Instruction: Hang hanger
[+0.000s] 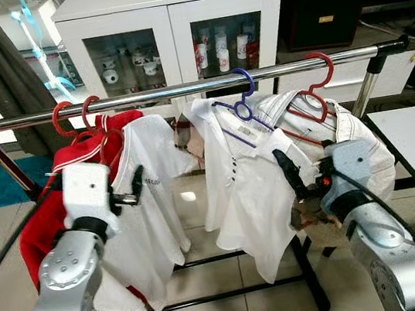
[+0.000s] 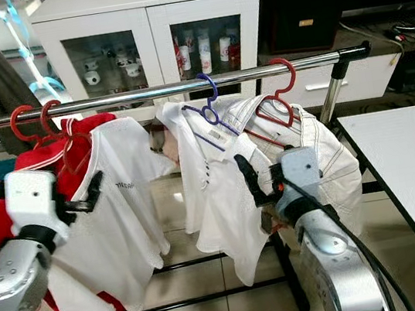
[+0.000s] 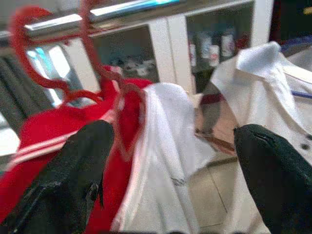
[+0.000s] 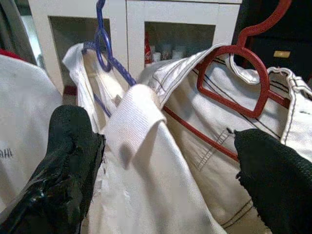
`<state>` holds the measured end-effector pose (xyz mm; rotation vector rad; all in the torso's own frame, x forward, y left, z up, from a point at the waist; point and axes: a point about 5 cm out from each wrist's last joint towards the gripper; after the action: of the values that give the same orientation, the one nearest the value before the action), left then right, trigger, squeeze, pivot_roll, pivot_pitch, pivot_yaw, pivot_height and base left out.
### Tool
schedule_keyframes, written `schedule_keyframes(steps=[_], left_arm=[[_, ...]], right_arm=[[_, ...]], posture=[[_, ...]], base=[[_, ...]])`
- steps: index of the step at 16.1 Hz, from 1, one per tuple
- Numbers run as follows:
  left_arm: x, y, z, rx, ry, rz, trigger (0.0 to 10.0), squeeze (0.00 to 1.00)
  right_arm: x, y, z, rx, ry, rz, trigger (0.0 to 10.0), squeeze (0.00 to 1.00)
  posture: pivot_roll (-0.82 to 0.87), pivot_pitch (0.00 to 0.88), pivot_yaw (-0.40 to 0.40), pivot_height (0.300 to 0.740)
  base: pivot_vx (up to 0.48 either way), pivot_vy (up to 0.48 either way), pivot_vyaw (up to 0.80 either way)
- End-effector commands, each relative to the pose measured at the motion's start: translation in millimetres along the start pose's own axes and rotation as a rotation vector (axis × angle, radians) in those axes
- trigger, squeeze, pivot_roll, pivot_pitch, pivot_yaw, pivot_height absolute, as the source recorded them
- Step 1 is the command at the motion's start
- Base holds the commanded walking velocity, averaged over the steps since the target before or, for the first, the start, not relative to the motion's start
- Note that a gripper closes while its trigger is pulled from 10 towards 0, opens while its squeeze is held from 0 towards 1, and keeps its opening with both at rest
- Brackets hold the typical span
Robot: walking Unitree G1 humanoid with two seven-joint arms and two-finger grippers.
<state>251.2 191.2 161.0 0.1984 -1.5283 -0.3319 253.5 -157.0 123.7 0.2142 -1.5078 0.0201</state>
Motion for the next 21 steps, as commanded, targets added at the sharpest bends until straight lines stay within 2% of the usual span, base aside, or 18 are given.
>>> schedule_keyframes(steps=[1,2,3,6,8,10,12,15,17,19,21], left_arm=[[3.9,3.9,1.2,0.028,-0.027,-0.022,10.0,1.0],[4.6,1.6,3.4,0.01,-0.03,-0.016,10.0,0.76],[2.7,-5.2,6.2,-0.02,-0.008,-0.01,10.0,0.0],[0.8,-8.0,5.3,-0.019,-0.007,-0.014,10.0,0.0],[-0.7,-9.4,2.8,-0.034,-0.012,-0.008,10.0,0.0],[-2.6,-13.6,2.1,-0.057,-0.004,-0.005,10.0,0.0],[-5.3,-13.5,2.8,-0.047,0.007,0.001,10.0,0.0],[-2.5,-13.6,1.6,-0.048,0.0,-0.011,10.0,0.0],[-3.1,-7.2,-1.3,-0.032,0.009,-0.008,10.0,0.0],[5.1,-3.3,-5.8,-0.046,-0.011,-0.029,10.0,0.0],[4.9,1.1,-7.4,-0.01,0.0,-0.034,10.0,0.0]], right_arm=[[3.8,3.6,1.1,0.026,-0.028,-0.042,10.0,1.0],[2.3,6.6,1.6,0.054,-0.032,-0.109,10.0,1.0],[3.2,9.5,1.7,0.104,-0.076,-0.231,10.0,1.0],[7.6,7.1,2.2,0.117,-0.125,-0.19,10.0,1.0],[16.0,6.5,3.7,0.112,-0.163,-0.234,10.0,1.0],[12.6,5.0,5.4,0.083,-0.12,-0.286,10.0,1.0],[2.3,9.7,8.7,0.086,-0.061,-0.337,10.0,0.0],[3.3,12.2,4.5,0.081,-0.055,-0.377,10.0,0.0],[19.1,11.8,-3.6,0.082,-0.103,-0.367,10.0,0.0],[31.2,10.9,-7.1,0.095,-0.109,-0.356,10.0,0.0],[22.8,10.9,-7.2,0.076,-0.075,-0.358,10.0,0.0]], posture=[[0.03,0.0,0.053,0.74],[0.04,0.0,0.037,0.74],[0.04,0.0,0.03,0.74],[0.02,0.0,0.026,0.74],[-0.01,0.0,0.027,0.74],[-0.02,0.0,0.021,0.74],[-0.02,0.0,0.012,0.74],[-0.01,0.0,0.006,0.74],[-0.03,0.0,0.029,0.74],[-0.03,0.0,0.007,0.74],[-0.04,0.0,0.016,0.74]], base=[[0.0,0.0,0.0],[0.0,0.0,0.0],[0.0,0.0,0.0],[0.0,0.0,0.0],[0.0,0.139,0.0],[0.0,0.281,0.0],[0.0,0.281,0.0],[0.0,0.277,0.0],[0.0,0.291,0.0],[0.0,0.324,0.0],[0.0,0.338,0.0]])
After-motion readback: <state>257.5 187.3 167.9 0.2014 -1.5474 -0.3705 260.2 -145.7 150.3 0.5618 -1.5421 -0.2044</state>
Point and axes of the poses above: a point about 5 cm out from each wrist's last joint towards the gripper, its own z axis pointing back from the gripper into the wrist, its own x axis along the axis of the wrist's last joint, y = z × x, and after that the axes turned 8 degrees about -z, right-handed
